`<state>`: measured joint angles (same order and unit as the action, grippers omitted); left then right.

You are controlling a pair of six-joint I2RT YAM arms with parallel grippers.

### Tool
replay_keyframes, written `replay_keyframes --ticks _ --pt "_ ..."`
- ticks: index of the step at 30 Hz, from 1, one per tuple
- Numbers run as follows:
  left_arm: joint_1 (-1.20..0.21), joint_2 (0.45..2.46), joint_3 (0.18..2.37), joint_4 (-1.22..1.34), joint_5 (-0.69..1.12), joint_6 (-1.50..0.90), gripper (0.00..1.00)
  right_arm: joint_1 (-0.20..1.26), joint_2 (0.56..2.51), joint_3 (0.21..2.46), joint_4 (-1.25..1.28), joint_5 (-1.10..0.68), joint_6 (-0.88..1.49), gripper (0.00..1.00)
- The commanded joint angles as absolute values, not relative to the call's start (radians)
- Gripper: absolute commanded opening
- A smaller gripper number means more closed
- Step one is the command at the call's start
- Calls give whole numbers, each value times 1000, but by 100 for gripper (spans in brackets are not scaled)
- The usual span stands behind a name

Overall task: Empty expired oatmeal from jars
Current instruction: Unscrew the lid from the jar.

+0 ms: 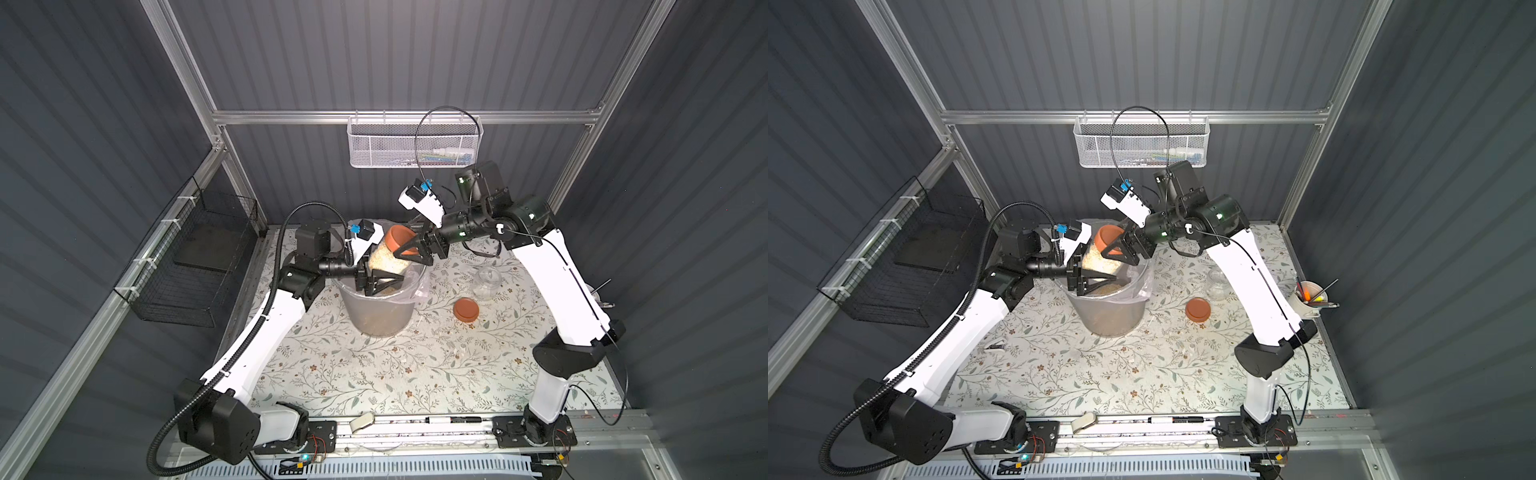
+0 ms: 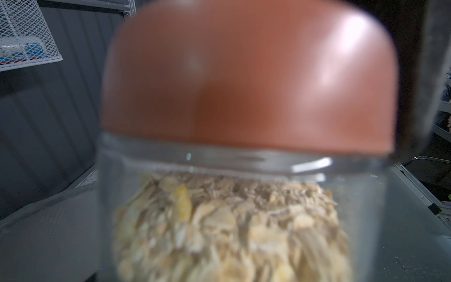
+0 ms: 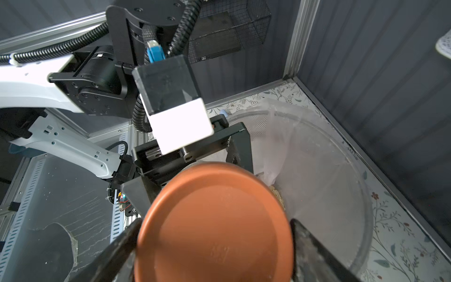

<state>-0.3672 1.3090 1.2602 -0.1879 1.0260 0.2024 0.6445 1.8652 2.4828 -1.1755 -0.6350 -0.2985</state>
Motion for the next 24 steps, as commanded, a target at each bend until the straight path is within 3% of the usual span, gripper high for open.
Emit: replay_keyframes --ticks 1,3,5,14,24 --pt "-351 1244 1286 -160 1119 163 0 599 1876 2490 -1259 -602 -420 77" --pt "-351 1249 1283 -161 1107 164 0 581 1858 2470 -1187 -575 -330 92" --pt "-350 1250 1276 -163 1084 168 0 582 1844 2457 -1139 -545 -250 99" --pt "-349 1270 1324 -278 974 254 0 584 1733 2271 -930 -521 236 99" --pt "-350 1275 1344 -335 915 277 0 616 1799 2324 -1001 -477 402 99"
